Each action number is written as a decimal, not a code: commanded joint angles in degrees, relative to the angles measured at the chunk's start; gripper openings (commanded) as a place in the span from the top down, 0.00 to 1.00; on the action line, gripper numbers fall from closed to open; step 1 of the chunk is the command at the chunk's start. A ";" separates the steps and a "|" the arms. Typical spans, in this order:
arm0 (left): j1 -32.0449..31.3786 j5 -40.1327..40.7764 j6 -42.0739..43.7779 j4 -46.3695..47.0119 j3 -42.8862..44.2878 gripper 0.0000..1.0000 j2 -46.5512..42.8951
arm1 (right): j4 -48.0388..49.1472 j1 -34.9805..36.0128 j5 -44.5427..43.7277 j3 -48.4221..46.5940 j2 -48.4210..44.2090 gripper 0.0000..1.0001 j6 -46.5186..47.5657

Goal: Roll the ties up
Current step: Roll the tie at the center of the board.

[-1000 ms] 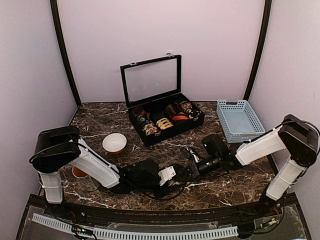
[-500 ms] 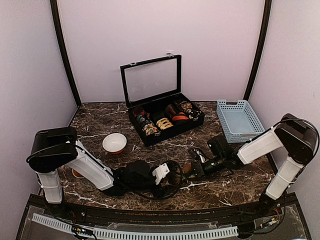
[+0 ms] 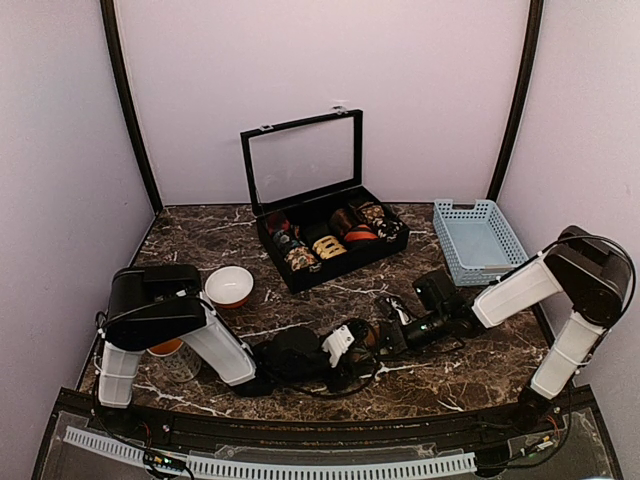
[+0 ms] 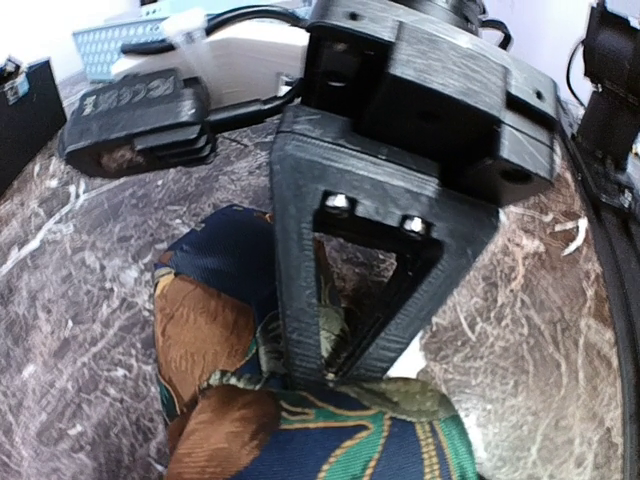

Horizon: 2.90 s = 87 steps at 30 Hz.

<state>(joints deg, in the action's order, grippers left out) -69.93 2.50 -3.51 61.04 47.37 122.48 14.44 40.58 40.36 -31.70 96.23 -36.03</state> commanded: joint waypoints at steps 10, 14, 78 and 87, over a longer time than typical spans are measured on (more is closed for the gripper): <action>1.94 -12.57 1.31 -1.52 -8.68 0.75 -3.95 | -6.00 -1.47 -4.32 0.08 -9.67 0.84 1.38; 2.78 -14.75 1.91 -3.31 -11.14 0.75 -6.22 | -6.15 -1.26 -1.96 -1.57 -6.50 0.82 1.31; 2.35 -5.26 8.33 -34.22 -2.91 0.68 -8.13 | -7.14 8.73 0.65 -7.11 0.00 0.66 -1.68; 2.39 -5.35 8.50 -33.97 -2.58 0.68 -8.13 | -9.04 8.80 -2.29 -5.70 0.14 0.62 -1.93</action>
<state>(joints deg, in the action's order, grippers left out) -67.40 -3.55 4.40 37.60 45.78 111.28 9.19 47.86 39.66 -38.81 94.08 -38.02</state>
